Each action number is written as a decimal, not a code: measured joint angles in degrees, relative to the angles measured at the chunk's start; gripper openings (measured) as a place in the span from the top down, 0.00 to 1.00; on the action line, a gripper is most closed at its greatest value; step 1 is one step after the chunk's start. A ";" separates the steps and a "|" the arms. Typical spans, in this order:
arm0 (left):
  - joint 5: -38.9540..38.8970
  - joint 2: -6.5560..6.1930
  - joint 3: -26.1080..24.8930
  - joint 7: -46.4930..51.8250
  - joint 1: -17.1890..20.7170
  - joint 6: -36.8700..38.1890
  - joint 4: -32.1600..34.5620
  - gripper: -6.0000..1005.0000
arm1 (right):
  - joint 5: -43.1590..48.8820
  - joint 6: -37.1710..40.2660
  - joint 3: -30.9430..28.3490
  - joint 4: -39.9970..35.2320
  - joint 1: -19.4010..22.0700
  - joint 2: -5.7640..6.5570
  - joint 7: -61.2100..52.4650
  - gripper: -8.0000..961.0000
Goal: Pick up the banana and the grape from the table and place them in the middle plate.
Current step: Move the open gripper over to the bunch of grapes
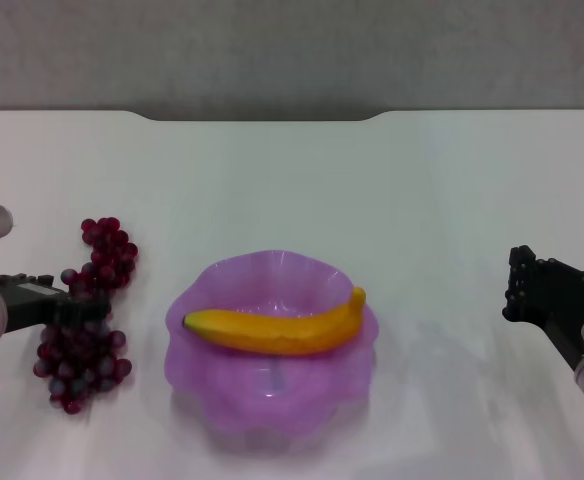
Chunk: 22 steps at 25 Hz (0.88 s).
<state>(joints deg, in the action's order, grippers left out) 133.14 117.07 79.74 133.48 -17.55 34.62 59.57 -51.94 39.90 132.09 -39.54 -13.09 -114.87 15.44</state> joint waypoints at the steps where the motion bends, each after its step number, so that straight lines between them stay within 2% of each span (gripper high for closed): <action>1: 0.01 0.00 0.00 0.00 -0.01 -0.09 -0.07 0.13 | 0.00 0.00 0.00 0.00 -0.01 0.00 0.00 0.97; 22: 0.74 0.00 0.01 -0.25 -3.20 -3.52 -8.79 0.13 | 0.04 0.00 0.01 0.15 -0.01 0.00 -1.29 0.97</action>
<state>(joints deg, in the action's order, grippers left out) 133.88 117.07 79.75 133.24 -20.75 31.09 50.78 -51.90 39.91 132.10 -39.40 -13.10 -114.87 14.15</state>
